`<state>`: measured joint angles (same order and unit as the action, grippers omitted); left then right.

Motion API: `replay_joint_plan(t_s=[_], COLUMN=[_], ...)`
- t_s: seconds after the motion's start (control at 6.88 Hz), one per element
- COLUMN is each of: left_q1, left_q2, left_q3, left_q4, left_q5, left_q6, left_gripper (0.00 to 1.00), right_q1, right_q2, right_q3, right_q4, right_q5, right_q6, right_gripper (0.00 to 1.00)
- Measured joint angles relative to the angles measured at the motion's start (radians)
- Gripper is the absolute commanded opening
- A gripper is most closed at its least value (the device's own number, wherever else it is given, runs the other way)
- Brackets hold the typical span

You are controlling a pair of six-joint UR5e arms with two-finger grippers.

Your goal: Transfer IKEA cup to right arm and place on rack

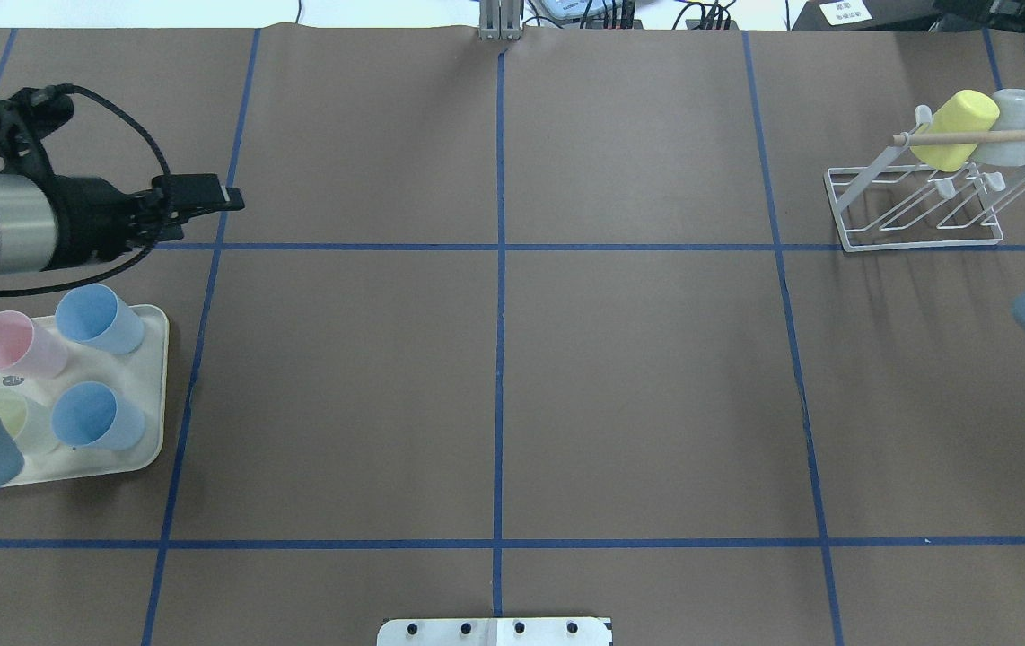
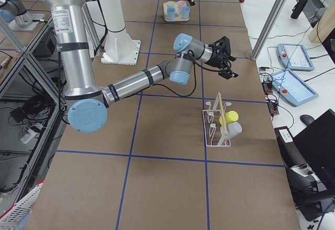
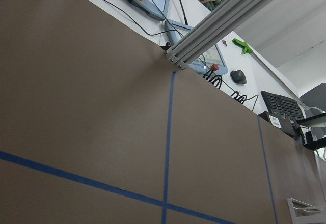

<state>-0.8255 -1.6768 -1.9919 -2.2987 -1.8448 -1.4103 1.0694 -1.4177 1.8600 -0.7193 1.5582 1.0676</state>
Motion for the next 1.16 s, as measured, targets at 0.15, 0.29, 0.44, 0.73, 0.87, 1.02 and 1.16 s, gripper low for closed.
replay_joint_plan(t_s=[0.15, 0.29, 0.44, 0.73, 0.87, 1.02, 1.16], left_q1=[-0.106, -0.214, -0.287, -0.337, -0.341, -0.343, -0.343], left_q2=[0.042, 0.068, 0.082, 0.093, 0.104, 0.123, 0.145], left_q3=[0.002, 0.010, 0.021, 0.070, 0.122, 0.168, 0.215], left_q4=[0.063, 0.145, 0.249, 0.474, 0.511, 0.490, 0.419], left_q5=[-0.163, -0.322, -0.430, -0.498, -0.499, -0.498, -0.497], left_q6=[0.096, 0.214, 0.350, 0.652, 0.775, 0.834, 0.853], left_gripper=[1.00, 1.00, 1.00, 1.00, 1.00, 1.00, 1.00], right_q1=[-0.057, -0.113, -0.159, -0.211, -0.226, -0.237, -0.244], right_q2=[0.011, 0.034, 0.061, 0.089, 0.092, 0.094, 0.094], right_q3=[0.024, 0.033, 0.037, 0.052, 0.058, 0.059, 0.058], right_q4=[-0.008, -0.007, -0.004, -0.001, 0.000, 0.000, 0.004], right_q5=[0.010, 0.012, 0.011, 0.015, 0.015, 0.014, 0.014], right_q6=[0.085, 0.174, 0.269, 0.388, 0.426, 0.445, 0.452], right_gripper=[1.00, 1.00, 1.00, 1.00, 1.00, 1.00, 1.00])
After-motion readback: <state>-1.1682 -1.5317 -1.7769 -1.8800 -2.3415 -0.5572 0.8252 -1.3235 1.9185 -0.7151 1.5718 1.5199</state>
